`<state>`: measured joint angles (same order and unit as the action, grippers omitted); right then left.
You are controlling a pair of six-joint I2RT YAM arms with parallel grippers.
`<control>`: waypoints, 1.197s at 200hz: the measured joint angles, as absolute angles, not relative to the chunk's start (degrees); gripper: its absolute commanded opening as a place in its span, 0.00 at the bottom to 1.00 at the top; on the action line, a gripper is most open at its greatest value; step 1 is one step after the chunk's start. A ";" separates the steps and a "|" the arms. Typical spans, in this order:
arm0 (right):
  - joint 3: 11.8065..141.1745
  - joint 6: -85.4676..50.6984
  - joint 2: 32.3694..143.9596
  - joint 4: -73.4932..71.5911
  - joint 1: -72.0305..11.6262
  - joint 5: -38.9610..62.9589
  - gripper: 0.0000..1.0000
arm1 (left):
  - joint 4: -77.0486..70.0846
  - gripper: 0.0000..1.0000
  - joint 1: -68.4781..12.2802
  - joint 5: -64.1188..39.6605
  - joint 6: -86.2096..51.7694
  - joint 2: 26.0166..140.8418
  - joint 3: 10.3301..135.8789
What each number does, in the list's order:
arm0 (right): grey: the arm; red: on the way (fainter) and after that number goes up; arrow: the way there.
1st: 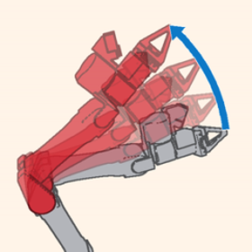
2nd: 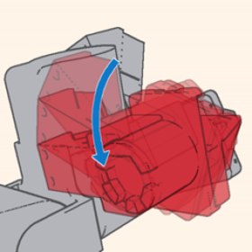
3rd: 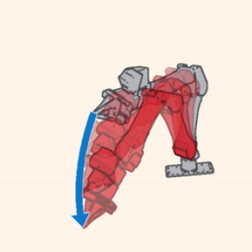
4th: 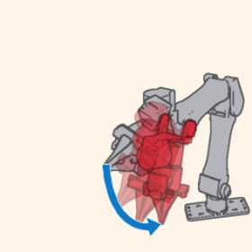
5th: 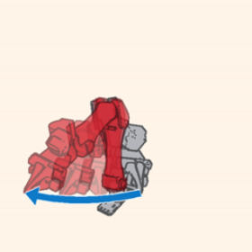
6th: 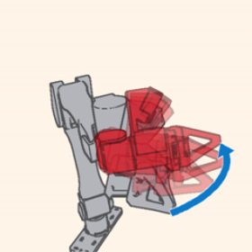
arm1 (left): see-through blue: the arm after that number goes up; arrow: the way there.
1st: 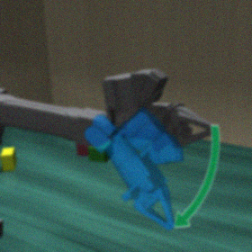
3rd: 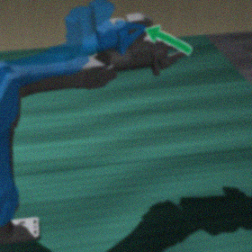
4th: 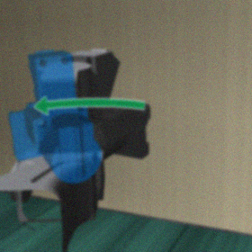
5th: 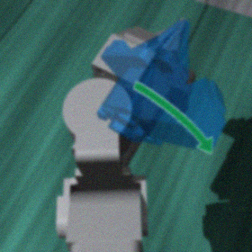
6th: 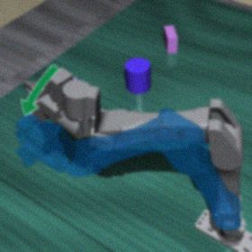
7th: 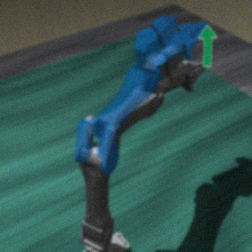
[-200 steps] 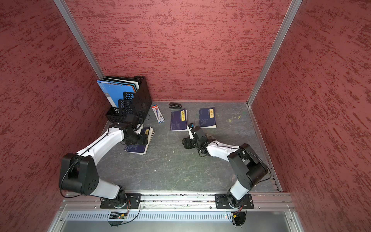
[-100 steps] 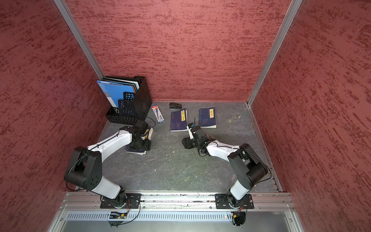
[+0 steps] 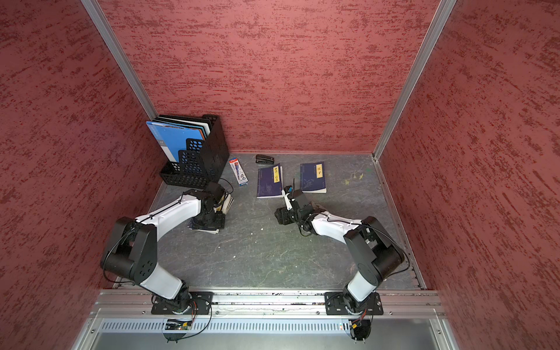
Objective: Wipe the cover of the book
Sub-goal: Place the book on the book.
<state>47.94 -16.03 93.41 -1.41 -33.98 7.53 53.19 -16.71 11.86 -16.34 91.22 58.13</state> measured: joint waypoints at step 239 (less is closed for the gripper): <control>75.31 -15.49 110.98 3.25 -28.08 4.60 0.57 | 31.51 0.74 -17.91 -13.39 -19.44 108.73 83.55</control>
<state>75.31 -15.49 110.98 3.25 -28.08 4.60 31.51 -17.91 -13.39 -19.44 108.73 83.55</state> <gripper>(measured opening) 0.596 0.767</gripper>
